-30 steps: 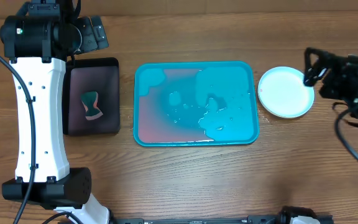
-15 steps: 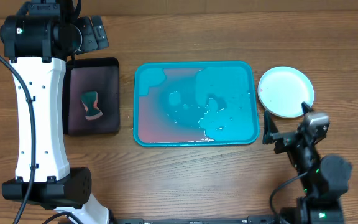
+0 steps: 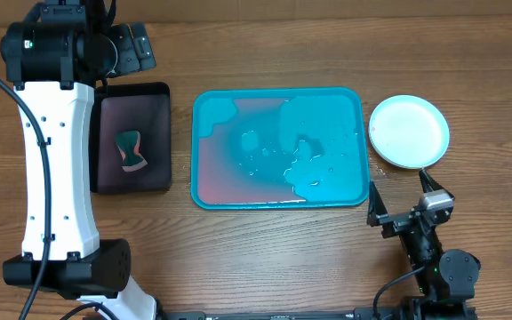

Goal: Clean dirty plates on tray and stack at the side

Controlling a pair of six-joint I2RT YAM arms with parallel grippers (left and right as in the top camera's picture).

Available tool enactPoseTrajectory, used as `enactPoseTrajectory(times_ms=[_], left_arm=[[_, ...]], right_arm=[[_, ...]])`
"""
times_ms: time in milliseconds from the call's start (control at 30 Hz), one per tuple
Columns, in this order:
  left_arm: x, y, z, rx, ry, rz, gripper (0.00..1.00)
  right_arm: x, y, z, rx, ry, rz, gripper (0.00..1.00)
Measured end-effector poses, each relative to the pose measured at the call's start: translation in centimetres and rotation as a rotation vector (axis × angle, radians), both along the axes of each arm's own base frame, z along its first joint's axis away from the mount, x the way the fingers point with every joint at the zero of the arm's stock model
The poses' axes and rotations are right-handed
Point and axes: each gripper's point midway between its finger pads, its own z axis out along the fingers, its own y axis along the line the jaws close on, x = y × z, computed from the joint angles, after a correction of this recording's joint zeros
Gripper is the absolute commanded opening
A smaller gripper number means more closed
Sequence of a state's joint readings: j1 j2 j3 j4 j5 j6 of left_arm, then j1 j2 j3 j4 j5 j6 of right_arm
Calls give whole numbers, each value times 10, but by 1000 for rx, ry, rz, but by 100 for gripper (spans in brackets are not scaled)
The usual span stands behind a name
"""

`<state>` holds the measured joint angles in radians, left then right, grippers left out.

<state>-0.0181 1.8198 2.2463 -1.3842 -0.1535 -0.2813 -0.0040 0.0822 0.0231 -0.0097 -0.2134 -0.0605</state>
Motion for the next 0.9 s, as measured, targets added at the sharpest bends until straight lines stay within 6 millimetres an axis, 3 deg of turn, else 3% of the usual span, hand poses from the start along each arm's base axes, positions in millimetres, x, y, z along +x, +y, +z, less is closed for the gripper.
enactPoseTrajectory(times_ms=[100,233,900], left_arm=[[0,0,0,0,0,0,100],[0,0,0,0,0,0,100],[0,0,0,0,0,0,100]], right_arm=[[-2,0,-8,0,26,0,100],[-4,0,0,-1,-9,0,100],[-4,0,0,-1,-11,1,100]])
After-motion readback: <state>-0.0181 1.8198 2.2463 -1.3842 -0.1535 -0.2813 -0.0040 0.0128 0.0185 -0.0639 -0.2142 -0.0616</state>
